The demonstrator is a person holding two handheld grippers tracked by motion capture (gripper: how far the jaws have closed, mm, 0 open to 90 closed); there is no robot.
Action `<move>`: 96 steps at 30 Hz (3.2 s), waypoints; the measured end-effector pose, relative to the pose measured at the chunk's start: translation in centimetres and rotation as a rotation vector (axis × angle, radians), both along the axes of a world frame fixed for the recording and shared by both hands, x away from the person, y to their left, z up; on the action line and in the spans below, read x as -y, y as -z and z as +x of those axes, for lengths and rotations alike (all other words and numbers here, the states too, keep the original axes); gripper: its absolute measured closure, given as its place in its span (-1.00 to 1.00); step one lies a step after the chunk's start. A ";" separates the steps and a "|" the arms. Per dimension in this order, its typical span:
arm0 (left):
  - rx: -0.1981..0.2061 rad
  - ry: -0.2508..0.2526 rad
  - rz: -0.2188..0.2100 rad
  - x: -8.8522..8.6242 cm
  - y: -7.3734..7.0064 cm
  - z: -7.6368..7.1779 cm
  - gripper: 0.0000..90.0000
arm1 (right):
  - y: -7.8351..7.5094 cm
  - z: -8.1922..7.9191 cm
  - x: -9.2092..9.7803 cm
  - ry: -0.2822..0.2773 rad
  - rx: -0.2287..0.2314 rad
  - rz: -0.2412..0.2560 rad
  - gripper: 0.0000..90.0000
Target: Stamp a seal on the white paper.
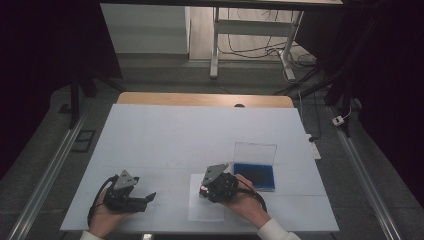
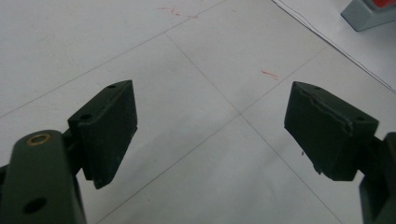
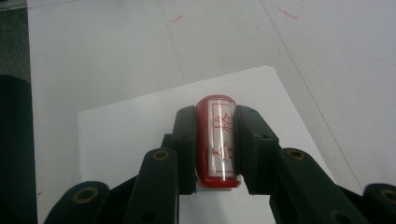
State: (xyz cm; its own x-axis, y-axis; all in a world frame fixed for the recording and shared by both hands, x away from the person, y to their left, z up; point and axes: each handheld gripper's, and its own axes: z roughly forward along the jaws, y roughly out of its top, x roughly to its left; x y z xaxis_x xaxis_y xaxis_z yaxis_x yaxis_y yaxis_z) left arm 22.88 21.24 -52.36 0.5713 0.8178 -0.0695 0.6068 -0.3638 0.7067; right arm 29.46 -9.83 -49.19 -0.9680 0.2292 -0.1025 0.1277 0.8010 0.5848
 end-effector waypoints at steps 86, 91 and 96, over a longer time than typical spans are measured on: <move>0.000 -0.009 0.000 0.0 -0.1 -0.1 -0.61 | 0.4 0.6 0.4 -0.011 -0.036 0.024 0.55; 0.000 -0.006 0.000 0.0 -0.1 -0.1 -0.61 | -0.1 0.6 0.7 -0.010 -0.030 0.044 0.55; 0.000 -0.008 0.000 -0.1 -0.1 -0.1 -0.61 | -1.2 0.6 1.3 0.004 -0.025 0.089 0.55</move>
